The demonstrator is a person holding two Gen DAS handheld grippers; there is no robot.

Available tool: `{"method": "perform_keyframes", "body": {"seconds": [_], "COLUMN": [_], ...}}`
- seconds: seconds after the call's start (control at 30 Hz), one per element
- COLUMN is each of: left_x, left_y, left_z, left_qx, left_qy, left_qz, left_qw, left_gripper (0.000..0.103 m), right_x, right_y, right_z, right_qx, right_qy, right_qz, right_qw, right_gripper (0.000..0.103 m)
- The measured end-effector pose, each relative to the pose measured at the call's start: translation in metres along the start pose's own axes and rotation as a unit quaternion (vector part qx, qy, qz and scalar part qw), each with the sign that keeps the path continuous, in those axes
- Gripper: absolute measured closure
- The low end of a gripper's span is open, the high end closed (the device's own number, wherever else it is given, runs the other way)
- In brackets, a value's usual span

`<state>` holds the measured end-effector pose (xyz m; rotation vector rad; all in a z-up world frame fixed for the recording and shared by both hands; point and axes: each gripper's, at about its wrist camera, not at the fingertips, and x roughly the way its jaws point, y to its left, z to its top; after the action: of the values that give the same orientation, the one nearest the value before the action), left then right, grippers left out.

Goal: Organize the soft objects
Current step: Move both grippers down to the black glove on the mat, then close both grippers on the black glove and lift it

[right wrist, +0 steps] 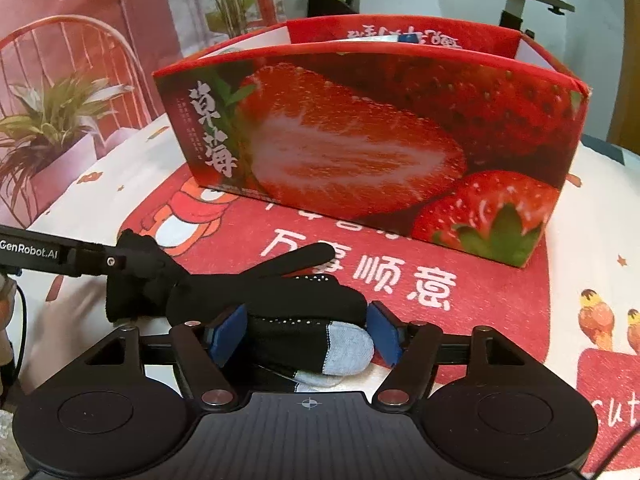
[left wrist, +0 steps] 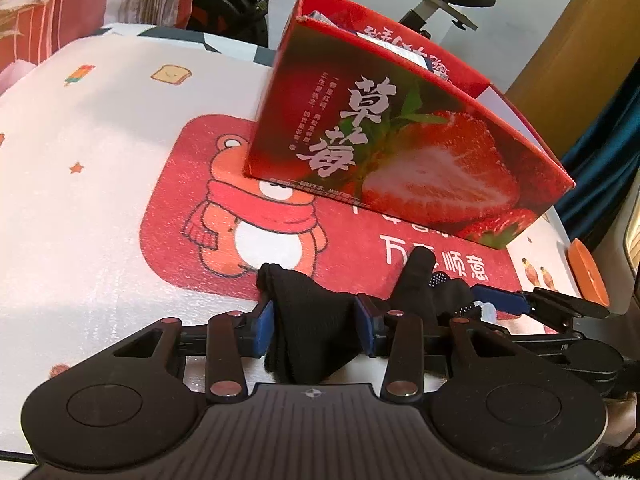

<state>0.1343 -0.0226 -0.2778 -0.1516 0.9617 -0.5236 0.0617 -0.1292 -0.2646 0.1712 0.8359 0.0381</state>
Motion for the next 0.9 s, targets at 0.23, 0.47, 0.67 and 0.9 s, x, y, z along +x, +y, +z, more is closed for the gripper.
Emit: {"method": "perform_keyframes", "body": {"seconds": [0.23, 0.47, 0.67, 0.9], "left_x": [0.0013, 0.0022, 0.0023, 0.0016], "left_y": [-0.0004, -0.0003, -0.0004, 0.0005], "left_z": [-0.0011, -0.0007, -0.0007, -0.0006], "left_qx": [0.003, 0.003, 0.002, -0.001], "left_qy": [0.001, -0.001, -0.001, 0.001], "left_qz": [-0.002, -0.002, -0.003, -0.008], "left_qw": [1.0000, 1.0000, 1.0000, 1.0000], "left_gripper": [0.059, 0.059, 0.059, 0.063], "right_x": [-0.0011, -0.0010, -0.0006, -0.0030], "right_y": [-0.0029, -0.0029, -0.0016, 0.0000], "right_z": [-0.0011, -0.0006, -0.0003, 0.0013], "right_qx": [0.005, 0.004, 0.004, 0.003], "right_qy": [0.002, 0.002, 0.004, 0.013], "right_qz": [-0.007, -0.008, -0.007, 0.012], "right_qw": [1.000, 1.000, 1.000, 1.000], "right_gripper": [0.033, 0.032, 0.031, 0.054]}}
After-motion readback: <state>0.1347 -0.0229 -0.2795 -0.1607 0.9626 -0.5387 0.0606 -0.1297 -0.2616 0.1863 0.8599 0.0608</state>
